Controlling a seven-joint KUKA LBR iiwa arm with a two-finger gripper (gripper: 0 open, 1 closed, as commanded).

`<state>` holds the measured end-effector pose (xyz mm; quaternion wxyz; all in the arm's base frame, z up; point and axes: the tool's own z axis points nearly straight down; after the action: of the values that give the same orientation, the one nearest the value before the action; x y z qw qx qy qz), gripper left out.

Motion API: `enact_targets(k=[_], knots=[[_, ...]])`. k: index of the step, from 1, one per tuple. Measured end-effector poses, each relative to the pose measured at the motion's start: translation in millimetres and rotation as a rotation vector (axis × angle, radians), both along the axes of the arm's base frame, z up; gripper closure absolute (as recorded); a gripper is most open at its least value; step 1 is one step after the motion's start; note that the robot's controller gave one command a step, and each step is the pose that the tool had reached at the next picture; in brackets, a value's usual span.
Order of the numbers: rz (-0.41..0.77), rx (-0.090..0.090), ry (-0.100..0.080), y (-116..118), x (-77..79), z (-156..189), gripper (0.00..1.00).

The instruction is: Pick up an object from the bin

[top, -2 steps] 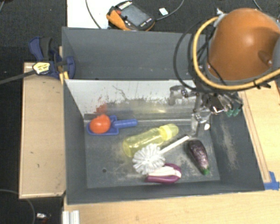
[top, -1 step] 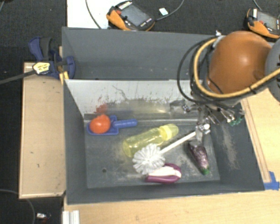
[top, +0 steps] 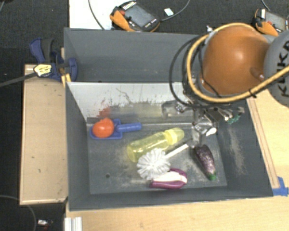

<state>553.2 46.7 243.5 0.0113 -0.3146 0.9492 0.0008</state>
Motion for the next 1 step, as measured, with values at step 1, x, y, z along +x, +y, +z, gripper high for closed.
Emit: enact_targets(k=[1], knots=[[0.318, -0.009, 0.011, -12.1, -13.4, -99.0, 1.00]])
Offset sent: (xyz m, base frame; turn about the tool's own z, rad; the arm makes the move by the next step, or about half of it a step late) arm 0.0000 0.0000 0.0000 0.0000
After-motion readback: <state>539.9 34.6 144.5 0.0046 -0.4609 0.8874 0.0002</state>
